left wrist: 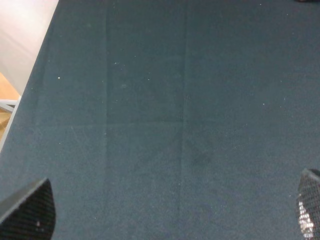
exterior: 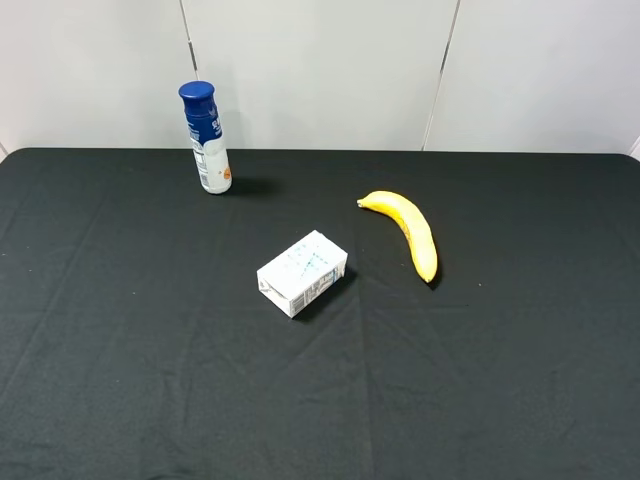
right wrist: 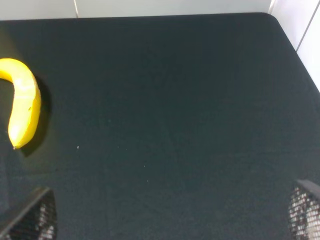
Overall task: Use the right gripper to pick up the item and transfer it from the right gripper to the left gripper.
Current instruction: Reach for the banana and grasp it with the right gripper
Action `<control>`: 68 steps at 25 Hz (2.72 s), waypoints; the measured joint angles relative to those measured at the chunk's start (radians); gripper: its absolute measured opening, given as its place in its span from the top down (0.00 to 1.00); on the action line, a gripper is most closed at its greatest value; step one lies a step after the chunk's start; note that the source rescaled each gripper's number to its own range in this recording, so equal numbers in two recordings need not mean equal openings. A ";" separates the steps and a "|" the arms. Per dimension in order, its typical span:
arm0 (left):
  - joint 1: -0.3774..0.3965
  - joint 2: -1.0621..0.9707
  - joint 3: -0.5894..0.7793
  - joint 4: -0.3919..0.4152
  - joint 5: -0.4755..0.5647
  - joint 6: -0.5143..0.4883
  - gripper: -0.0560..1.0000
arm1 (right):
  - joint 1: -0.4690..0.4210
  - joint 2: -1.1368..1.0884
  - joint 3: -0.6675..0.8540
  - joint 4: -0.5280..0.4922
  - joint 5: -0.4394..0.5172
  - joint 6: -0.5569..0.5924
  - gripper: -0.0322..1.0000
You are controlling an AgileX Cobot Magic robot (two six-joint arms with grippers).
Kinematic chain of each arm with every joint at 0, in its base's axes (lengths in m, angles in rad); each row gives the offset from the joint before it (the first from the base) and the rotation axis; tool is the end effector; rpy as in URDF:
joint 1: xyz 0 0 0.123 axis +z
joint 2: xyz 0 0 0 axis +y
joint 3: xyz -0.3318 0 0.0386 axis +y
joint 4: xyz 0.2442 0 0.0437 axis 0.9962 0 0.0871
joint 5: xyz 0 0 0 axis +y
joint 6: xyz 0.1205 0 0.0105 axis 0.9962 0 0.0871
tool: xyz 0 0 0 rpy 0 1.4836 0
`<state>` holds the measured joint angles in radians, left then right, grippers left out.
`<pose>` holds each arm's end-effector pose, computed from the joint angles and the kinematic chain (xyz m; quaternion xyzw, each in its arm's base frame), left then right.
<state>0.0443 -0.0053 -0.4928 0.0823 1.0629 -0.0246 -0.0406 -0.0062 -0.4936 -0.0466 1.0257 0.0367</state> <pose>-0.0315 0.0073 0.2596 -0.0310 0.8530 0.0462 0.5189 -0.0294 -0.0036 0.2636 0.0331 0.8431 -0.0243 0.5361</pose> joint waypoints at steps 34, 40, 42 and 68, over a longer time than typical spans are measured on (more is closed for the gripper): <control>0.000 0.000 0.000 0.000 0.000 0.000 0.07 | 0.000 0.000 0.000 0.000 0.000 0.000 0.00; 0.000 0.000 0.000 0.000 0.000 0.000 0.07 | 0.000 0.036 -0.038 0.021 0.005 0.000 0.00; 0.000 0.000 0.000 0.000 0.000 0.000 0.07 | 0.000 0.101 -0.078 0.029 0.006 0.000 0.00; 0.000 0.000 0.000 0.000 0.000 0.000 0.07 | 0.355 1.186 -0.514 0.037 -0.004 -0.074 0.00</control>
<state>0.0443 -0.0053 -0.4928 0.0823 1.0629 -0.0246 0.3141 1.1795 -1.0078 -0.0100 1.0218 -0.0369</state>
